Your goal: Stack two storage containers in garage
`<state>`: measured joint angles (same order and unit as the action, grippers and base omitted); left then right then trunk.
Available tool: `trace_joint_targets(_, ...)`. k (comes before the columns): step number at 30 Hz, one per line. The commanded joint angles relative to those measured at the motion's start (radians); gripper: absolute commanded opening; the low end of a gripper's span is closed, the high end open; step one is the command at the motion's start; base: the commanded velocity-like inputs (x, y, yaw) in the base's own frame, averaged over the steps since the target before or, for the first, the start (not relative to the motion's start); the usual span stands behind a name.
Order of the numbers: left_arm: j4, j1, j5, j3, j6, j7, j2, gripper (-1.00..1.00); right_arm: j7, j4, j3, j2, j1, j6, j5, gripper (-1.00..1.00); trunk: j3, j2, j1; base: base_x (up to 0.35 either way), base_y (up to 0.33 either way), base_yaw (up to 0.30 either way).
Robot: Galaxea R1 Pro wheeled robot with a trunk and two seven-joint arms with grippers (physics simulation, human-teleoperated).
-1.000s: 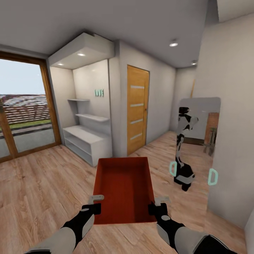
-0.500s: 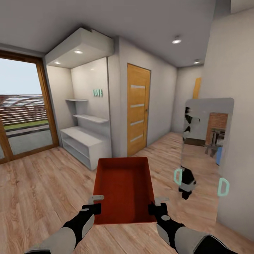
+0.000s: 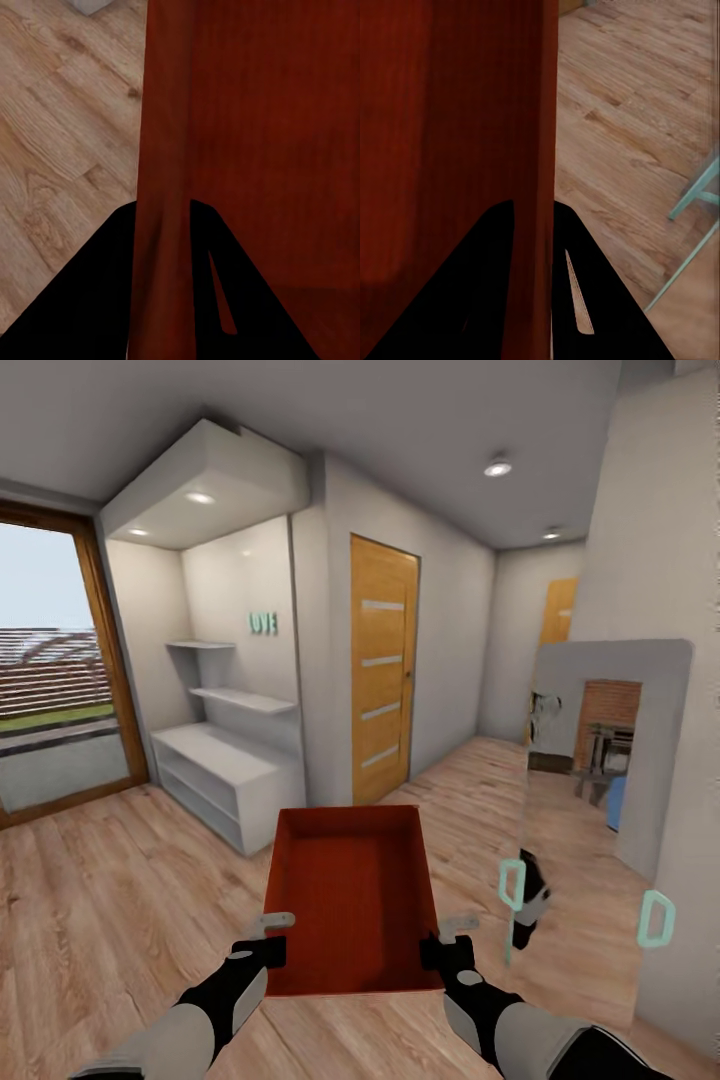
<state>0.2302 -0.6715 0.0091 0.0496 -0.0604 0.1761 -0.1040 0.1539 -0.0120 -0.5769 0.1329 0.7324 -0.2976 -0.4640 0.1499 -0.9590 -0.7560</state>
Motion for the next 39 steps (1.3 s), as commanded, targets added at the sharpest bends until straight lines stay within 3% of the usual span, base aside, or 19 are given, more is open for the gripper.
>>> trace_joint_targets(1,0.003,0.0,0.032,0.061,-0.007,0.008,0.055,-1.0,0.0,0.004,0.068,0.0,0.001,0.002,0.018,-1.0,0.001,-0.001,-0.001,0.322,0.102,-0.225)
trace_joint_targets(14,0.005,0.0,0.032,0.061,-0.007,0.008,0.055,-1.0,0.0,0.004,0.068,-0.001,0.001,0.002,0.018,-1.0,0.001,-0.001,-0.001,0.319,0.172,-0.235)
trace_joint_targets(26,0.005,0.0,0.032,0.061,-0.007,0.008,0.055,-1.0,0.0,0.004,0.068,-0.001,0.001,0.002,0.018,-1.0,0.001,-0.001,-0.001,0.317,0.185,-0.042)
trace_joint_targets(39,0.005,0.0,0.032,0.06,-0.007,0.008,0.055,-1.0,0.001,0.004,0.068,-0.001,0.001,0.002,0.018,-1.0,0.001,-0.001,-0.001,0.315,0.188,-0.22)
